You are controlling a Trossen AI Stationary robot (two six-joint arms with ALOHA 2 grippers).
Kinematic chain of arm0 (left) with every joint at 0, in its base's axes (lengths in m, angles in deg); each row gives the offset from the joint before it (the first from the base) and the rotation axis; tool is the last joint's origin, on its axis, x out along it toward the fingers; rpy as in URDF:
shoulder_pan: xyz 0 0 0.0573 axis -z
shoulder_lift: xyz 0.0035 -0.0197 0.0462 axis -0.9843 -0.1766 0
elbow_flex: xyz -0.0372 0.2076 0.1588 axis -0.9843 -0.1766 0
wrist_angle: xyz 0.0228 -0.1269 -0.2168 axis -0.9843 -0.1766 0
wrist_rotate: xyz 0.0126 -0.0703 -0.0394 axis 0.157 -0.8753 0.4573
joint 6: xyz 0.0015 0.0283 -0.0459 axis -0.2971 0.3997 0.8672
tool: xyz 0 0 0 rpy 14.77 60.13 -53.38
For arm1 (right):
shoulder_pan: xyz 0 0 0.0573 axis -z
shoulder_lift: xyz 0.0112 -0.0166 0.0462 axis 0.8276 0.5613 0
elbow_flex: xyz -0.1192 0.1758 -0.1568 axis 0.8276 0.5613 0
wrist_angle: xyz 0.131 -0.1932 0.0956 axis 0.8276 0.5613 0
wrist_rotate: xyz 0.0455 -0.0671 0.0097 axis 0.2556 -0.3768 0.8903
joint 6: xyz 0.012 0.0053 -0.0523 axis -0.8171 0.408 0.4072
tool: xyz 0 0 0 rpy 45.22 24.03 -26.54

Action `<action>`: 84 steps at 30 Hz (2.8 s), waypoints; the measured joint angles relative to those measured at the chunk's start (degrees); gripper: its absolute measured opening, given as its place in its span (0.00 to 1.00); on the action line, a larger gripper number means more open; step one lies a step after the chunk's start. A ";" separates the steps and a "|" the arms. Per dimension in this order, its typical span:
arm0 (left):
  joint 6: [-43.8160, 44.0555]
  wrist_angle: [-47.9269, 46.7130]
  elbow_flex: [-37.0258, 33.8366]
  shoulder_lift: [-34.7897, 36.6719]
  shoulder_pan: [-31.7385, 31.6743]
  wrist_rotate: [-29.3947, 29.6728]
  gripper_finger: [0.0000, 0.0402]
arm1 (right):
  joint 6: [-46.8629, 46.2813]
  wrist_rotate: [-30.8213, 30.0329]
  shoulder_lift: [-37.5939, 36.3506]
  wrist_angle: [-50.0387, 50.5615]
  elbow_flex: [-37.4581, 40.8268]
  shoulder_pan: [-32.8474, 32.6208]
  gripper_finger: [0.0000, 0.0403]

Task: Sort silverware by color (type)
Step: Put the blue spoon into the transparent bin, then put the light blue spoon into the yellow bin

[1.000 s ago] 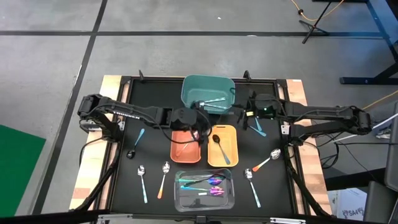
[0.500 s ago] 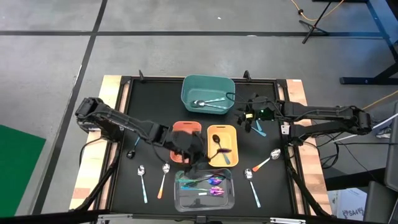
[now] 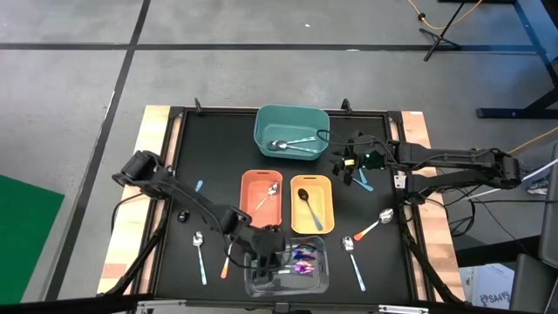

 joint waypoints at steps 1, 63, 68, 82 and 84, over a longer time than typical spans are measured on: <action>0.41 -0.02 0.00 -0.86 -0.01 -0.87 0.00 | 0.00 0.00 0.00 0.00 0.00 -0.01 0.31; -4.16 -7.01 0.00 -5.49 -4.11 -2.83 0.05 | 0.52 -0.40 0.00 5.97 0.02 -0.01 0.31; -4.18 -7.13 0.00 -4.63 -4.11 -2.93 0.05 | 0.48 -0.44 0.00 8.58 0.02 0.00 0.31; -6.19 -7.15 0.02 2.57 -4.11 -2.44 0.05 | -4.85 -1.95 0.04 12.93 4.78 -0.01 0.31; -6.99 -7.24 0.02 3.84 -4.11 -2.27 0.05 | -6.21 -1.94 0.04 12.75 6.02 0.00 0.31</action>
